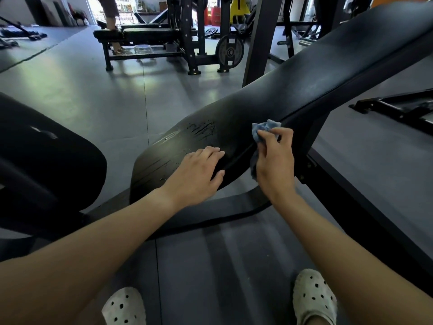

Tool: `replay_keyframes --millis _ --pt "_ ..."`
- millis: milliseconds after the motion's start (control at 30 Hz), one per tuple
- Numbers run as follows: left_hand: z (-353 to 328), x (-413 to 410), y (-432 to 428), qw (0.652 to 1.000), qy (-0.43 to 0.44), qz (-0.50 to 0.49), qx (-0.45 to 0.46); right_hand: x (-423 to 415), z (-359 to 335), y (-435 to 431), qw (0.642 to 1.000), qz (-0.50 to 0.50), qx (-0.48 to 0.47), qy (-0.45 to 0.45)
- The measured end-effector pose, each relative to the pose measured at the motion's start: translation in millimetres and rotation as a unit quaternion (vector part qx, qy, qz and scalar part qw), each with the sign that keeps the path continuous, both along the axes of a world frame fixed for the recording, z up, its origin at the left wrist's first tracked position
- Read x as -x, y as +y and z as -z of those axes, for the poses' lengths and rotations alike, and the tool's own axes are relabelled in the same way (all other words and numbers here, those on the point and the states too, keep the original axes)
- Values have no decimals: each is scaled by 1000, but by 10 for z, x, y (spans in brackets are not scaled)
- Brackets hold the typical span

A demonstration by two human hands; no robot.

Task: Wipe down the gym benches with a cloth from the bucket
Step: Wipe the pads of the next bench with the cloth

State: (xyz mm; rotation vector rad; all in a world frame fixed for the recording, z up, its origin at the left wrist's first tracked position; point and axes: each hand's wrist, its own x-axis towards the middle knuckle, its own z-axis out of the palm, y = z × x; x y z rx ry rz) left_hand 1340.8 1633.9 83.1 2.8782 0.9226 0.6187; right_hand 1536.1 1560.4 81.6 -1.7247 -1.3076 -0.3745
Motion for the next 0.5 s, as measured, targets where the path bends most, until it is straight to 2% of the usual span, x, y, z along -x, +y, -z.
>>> replay_keyframes --millis 100,267,367,500 --pt "9 43 21 1000 7 2 -7 221 103 -20 999 -6 19 -29" --pt "-4 135 15 999 18 -19 -18 446 214 -107 974 -94 99 -182" --pt "6 231 10 999 27 -43 -16 302 33 -43 954 -84 119 -260" --pt "43 409 21 996 50 -71 8 87 -121 125 976 -5 96 -197"
